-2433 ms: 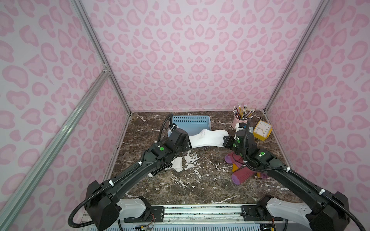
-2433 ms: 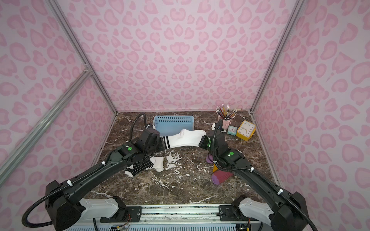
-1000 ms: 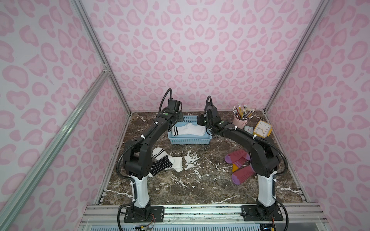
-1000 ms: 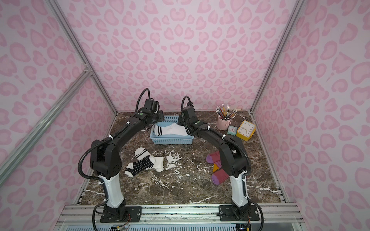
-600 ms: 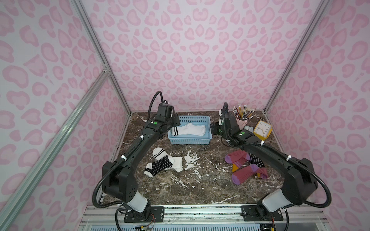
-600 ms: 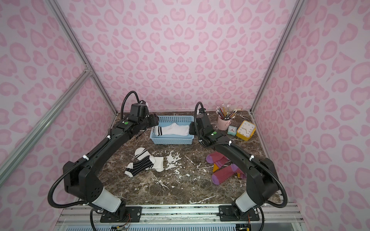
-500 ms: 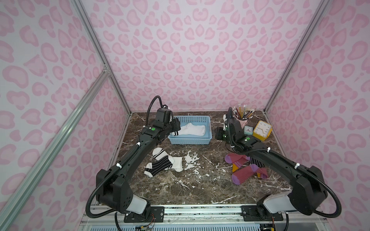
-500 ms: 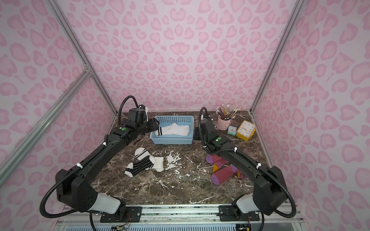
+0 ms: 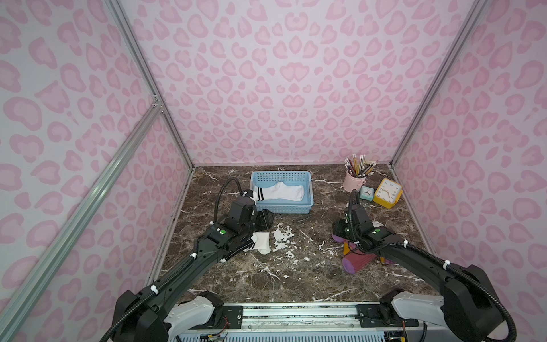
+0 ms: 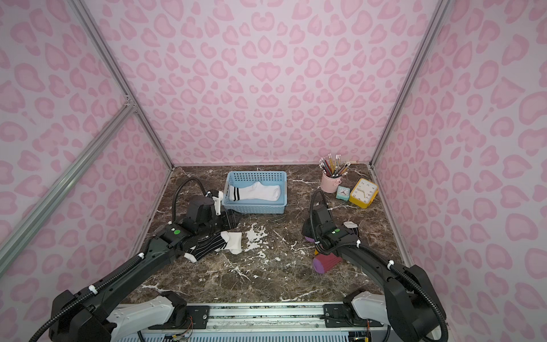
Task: Place the socks together as a pair
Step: Pick up the sock from the center of the board.
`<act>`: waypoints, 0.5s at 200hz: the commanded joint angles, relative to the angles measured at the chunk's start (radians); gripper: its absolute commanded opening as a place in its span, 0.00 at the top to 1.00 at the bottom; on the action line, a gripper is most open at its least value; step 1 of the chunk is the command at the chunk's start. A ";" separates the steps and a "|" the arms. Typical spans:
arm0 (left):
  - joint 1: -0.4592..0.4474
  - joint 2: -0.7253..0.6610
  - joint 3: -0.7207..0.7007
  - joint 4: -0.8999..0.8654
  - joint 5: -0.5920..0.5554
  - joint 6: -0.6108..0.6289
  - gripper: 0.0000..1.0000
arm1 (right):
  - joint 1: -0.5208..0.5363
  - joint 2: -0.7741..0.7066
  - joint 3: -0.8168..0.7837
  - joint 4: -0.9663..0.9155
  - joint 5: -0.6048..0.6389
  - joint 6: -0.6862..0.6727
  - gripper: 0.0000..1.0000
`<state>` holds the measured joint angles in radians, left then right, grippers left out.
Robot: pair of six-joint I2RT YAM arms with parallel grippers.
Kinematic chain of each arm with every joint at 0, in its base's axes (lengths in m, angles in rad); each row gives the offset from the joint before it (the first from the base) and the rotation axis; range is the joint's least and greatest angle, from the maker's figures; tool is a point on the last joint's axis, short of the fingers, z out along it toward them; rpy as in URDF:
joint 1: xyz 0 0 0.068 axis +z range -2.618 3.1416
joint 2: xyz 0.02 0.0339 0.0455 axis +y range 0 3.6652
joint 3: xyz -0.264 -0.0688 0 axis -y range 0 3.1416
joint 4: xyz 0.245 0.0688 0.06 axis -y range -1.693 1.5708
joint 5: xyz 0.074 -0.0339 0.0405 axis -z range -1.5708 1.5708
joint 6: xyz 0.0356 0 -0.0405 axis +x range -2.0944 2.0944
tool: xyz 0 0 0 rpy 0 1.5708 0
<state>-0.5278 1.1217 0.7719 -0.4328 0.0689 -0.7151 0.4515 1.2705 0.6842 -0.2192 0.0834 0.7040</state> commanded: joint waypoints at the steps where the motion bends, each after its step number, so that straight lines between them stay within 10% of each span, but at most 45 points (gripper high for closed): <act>1: -0.003 -0.026 -0.025 0.082 0.011 -0.030 0.42 | 0.001 0.055 0.008 0.032 -0.030 0.015 0.56; 100: -0.005 -0.063 -0.076 0.058 -0.032 -0.059 0.43 | 0.039 0.244 0.041 0.022 0.064 0.005 0.60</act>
<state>-0.5327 1.0599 0.6998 -0.4068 0.0513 -0.7605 0.4854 1.4906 0.7071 -0.1917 0.0994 0.7105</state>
